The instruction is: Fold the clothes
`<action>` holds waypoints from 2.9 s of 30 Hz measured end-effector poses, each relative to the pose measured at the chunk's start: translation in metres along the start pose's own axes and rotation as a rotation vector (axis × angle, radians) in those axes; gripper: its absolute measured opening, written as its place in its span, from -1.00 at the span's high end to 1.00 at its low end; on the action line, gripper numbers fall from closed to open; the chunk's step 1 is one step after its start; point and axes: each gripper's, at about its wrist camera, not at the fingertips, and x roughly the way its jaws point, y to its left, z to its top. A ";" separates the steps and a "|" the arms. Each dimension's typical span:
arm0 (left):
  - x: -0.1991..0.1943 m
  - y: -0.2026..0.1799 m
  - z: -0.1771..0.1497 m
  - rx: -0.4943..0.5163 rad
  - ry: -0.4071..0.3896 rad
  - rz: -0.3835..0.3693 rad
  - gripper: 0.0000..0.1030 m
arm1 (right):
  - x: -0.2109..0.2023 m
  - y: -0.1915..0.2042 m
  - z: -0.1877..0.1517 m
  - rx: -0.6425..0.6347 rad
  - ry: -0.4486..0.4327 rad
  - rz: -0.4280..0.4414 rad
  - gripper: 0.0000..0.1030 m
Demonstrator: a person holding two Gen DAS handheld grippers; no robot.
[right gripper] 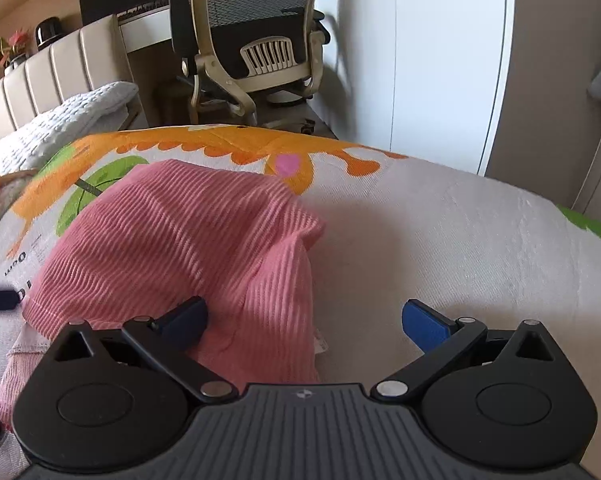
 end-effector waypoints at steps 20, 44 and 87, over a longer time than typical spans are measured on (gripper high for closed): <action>0.032 0.023 -0.010 -0.133 0.065 0.177 -1.00 | -0.048 0.010 -0.036 0.040 -0.171 0.055 -1.00; -0.039 -0.050 -0.086 -0.024 0.054 0.335 -1.00 | -0.096 0.062 -0.123 -0.134 -0.140 -0.077 -1.00; -0.032 -0.059 -0.090 -0.004 0.108 0.418 -1.00 | -0.102 0.052 -0.137 -0.061 -0.093 -0.051 -1.00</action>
